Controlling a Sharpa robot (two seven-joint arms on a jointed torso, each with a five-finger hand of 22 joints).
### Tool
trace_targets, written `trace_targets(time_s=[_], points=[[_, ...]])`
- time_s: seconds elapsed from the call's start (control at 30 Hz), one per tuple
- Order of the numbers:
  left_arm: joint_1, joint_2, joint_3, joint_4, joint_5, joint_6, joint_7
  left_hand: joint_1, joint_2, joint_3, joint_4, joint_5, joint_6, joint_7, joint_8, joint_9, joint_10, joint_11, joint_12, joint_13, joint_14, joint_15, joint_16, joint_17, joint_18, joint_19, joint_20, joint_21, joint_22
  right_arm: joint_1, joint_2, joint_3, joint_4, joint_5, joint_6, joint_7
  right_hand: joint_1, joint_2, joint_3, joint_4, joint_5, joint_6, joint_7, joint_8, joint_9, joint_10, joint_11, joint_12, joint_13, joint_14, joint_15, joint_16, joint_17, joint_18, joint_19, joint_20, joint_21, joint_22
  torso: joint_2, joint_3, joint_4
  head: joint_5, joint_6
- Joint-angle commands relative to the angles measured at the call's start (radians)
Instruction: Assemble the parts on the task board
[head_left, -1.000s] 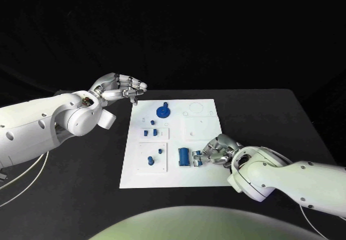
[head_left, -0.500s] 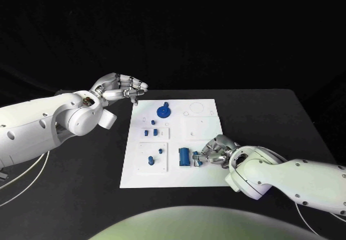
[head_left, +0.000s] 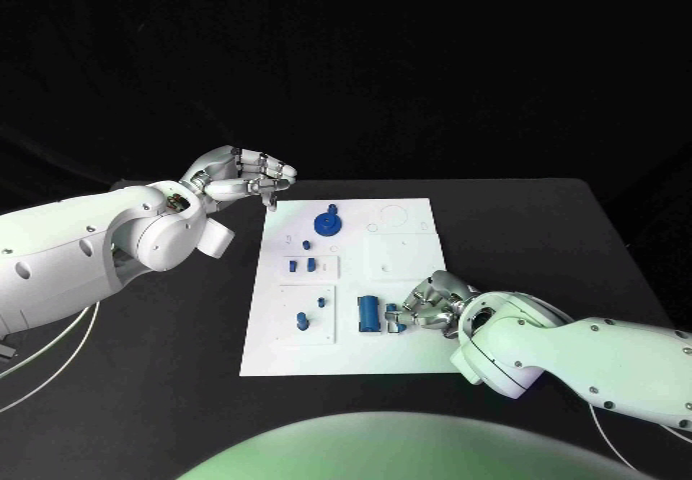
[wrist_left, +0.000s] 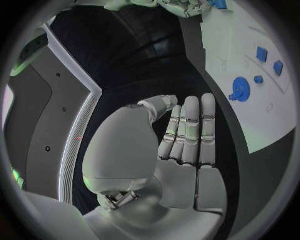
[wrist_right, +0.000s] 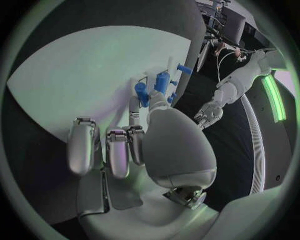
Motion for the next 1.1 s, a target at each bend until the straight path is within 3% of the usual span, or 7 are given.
trace_targets(time_s=[0.03, 0.2, 0.67, 1.1], points=[[0.001, 0.001, 0.001, 0.003, -0.002, 0.012, 0.003, 0.0, 0.005, 0.006, 0.003, 0.003, -0.004, -0.001, 0.006, -0.001, -0.008, 0.002, 0.003, -0.001, -0.005, -0.001, 0.006, -0.001, 0.015, -0.007, -0.001, 0.003, 0.001, -0.001, 0.001, -0.001, 0.0, 0.0, 0.019, 0.001, 0.001, 0.007, -0.002, 0.0, 0.001, 0.005, -0.002, 0.006, 0.003, 0.059, -0.009, -0.006, 0.148, 0.104, -0.006, 0.004, 0.263, -0.01, -0.007, 0.0, 0.0, 0.114, 0.0, -0.0001, 0.0004, 0.0, 0.0], [0.001, 0.0, 0.001, 0.003, -0.002, 0.012, 0.003, 0.0, 0.005, 0.006, 0.003, 0.003, -0.004, -0.001, 0.006, -0.001, -0.008, 0.002, 0.003, -0.001, -0.005, -0.001, 0.006, -0.001, 0.015, -0.007, -0.001, 0.003, 0.001, -0.001, 0.0, -0.001, 0.0, -0.002, 0.007, 0.008, -0.021, 0.004, -0.011, 0.001, 0.0, 0.007, -0.003, 0.01, 0.016, 0.061, -0.01, -0.005, 0.151, 0.104, -0.008, 0.004, 0.263, -0.01, -0.007, -0.002, -0.001, 0.114, 0.001, -0.0002, 0.0004, 0.0, 0.0], [0.001, 0.0, 0.001, 0.002, -0.003, 0.012, 0.0, -0.003, 0.004, 0.009, 0.001, 0.003, -0.004, -0.001, 0.007, -0.002, -0.009, 0.002, 0.004, -0.002, -0.005, -0.001, 0.006, -0.002, 0.015, -0.01, -0.001, 0.007, 0.003, -0.001, 0.001, -0.001, 0.002, -0.008, -0.018, 0.027, -0.057, 0.024, -0.014, 0.0, 0.001, 0.005, -0.005, 0.014, 0.035, 0.063, -0.012, -0.003, 0.156, 0.104, -0.009, 0.004, 0.263, -0.01, -0.006, -0.003, -0.002, 0.116, 0.0, 0.0001, 0.0005, 0.001, 0.0], [0.001, 0.0, 0.001, 0.002, -0.003, 0.013, -0.002, -0.004, 0.004, 0.009, 0.001, 0.003, -0.004, -0.001, 0.007, -0.002, -0.009, 0.002, 0.004, -0.003, -0.006, -0.001, 0.006, -0.002, 0.015, -0.01, -0.001, 0.007, 0.003, -0.001, 0.0, -0.001, -0.001, -0.012, 0.005, 0.027, -0.059, 0.026, -0.014, 0.0, 0.001, 0.004, -0.005, 0.014, 0.036, 0.063, -0.012, -0.004, 0.156, 0.104, -0.009, 0.004, 0.263, -0.009, -0.008, -0.003, -0.004, 0.115, 0.001, -0.0003, 0.0003, 0.002, 0.0]])
